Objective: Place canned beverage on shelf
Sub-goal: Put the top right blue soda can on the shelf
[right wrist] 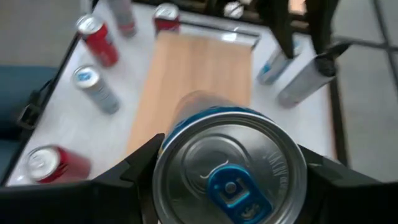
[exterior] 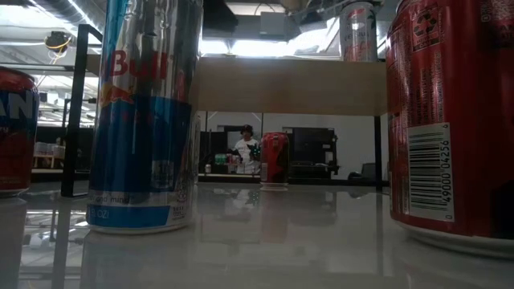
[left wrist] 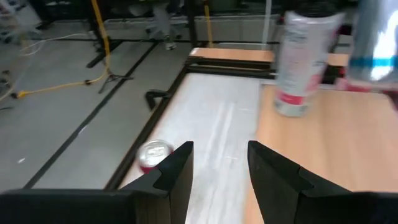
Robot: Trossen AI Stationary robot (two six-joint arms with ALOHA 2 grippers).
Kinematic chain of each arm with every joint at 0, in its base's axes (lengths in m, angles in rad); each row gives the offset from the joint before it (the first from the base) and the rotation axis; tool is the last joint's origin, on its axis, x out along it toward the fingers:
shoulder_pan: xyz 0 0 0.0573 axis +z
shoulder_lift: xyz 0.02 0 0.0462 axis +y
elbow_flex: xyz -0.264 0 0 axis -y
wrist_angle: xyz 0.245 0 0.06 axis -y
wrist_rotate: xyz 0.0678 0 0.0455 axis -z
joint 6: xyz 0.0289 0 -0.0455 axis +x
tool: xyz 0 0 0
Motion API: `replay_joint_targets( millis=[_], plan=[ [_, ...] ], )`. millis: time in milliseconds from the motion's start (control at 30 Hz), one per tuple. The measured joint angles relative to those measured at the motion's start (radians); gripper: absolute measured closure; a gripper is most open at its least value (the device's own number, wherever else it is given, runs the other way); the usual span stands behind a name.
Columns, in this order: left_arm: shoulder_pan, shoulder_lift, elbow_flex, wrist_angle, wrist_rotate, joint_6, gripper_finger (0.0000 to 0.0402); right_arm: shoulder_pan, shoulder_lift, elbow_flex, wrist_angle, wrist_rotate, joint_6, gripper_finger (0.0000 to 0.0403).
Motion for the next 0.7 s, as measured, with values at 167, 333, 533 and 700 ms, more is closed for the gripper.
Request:
replay_joint_targets(
  millis=[167,333,533,700],
  plan=[
    [-0.084,0.026,-0.001,0.023,0.000,0.000,0.0258,0.057,0.001,-0.087,-0.007,0.001,0.048,0.0171],
    [-0.151,0.078,-0.001,0.068,0.000,0.001,0.0258,0.092,0.001,-0.170,0.005,0.002,0.057,0.0171],
    [-0.204,0.145,-0.001,0.107,-0.007,0.001,0.0258,0.118,0.001,-0.261,0.038,0.036,0.066,0.0171],
    [-0.228,0.189,-0.001,0.137,-0.008,0.008,0.0258,0.118,0.001,-0.318,0.062,0.046,0.075,0.0171]
  ],
)
